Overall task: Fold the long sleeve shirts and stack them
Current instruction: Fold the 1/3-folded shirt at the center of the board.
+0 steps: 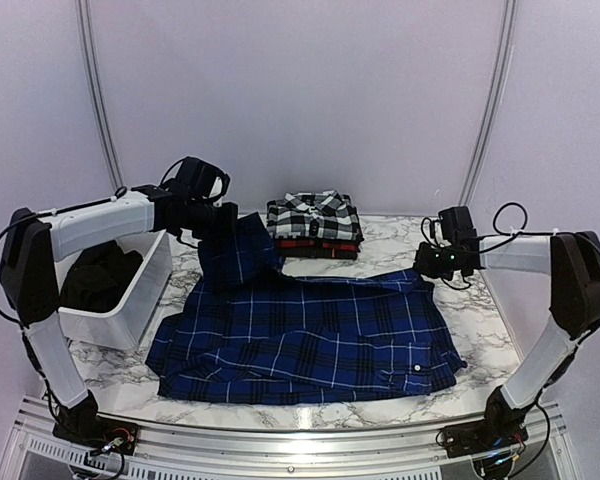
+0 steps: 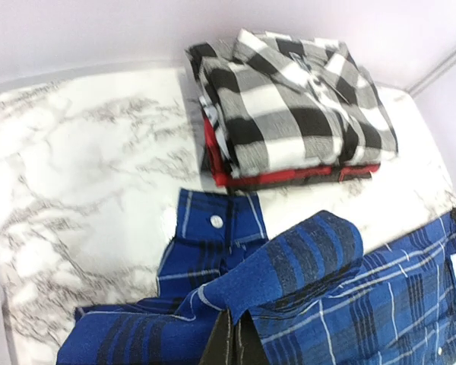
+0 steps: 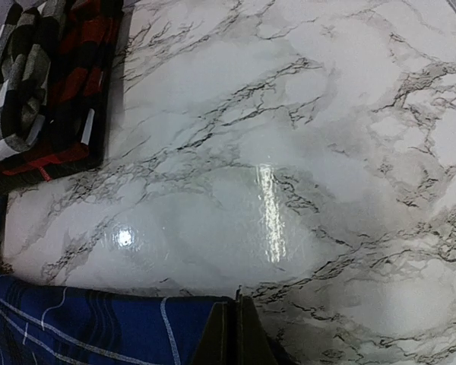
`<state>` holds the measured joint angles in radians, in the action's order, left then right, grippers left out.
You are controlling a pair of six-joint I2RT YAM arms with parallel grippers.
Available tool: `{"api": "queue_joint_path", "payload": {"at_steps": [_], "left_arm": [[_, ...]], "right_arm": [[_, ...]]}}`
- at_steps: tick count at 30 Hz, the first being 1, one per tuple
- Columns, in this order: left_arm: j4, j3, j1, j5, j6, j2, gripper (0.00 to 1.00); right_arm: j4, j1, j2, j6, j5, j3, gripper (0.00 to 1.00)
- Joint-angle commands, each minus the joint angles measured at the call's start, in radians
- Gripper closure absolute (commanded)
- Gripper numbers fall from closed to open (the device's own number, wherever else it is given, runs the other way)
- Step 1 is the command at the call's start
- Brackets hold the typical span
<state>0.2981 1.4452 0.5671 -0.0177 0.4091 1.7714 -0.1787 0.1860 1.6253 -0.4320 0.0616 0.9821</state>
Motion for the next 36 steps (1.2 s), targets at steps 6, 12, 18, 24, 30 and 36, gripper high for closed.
{"api": "queue_joint_path", "payload": {"at_steps": [6, 12, 18, 24, 30, 36], "left_arm": [[0.019, 0.143, -0.035, 0.055, -0.087, 0.111, 1.0], [0.031, 0.019, -0.026, 0.142, -0.121, -0.01, 1.0], [0.093, -0.158, 0.005, 0.199, -0.14, -0.178, 1.0], [0.116, -0.267, 0.06, 0.212, -0.123, -0.207, 1.0], [0.115, -0.267, 0.086, 0.186, -0.094, -0.151, 1.0], [0.117, -0.261, 0.088, 0.184, -0.09, -0.135, 1.0]], "right_arm": [[0.042, -0.043, 0.054, 0.023, 0.018, 0.03, 1.0], [-0.006, -0.043, 0.051, 0.05, 0.031, 0.037, 1.0], [-0.114, -0.042, 0.042, 0.088, 0.013, 0.074, 0.99], [-0.158, -0.02, -0.046, 0.091, -0.016, 0.036, 0.69], [-0.193, 0.029, -0.177, 0.06, -0.057, -0.073, 0.58], [-0.136, 0.03, -0.24, 0.026, -0.057, -0.186, 0.51]]}}
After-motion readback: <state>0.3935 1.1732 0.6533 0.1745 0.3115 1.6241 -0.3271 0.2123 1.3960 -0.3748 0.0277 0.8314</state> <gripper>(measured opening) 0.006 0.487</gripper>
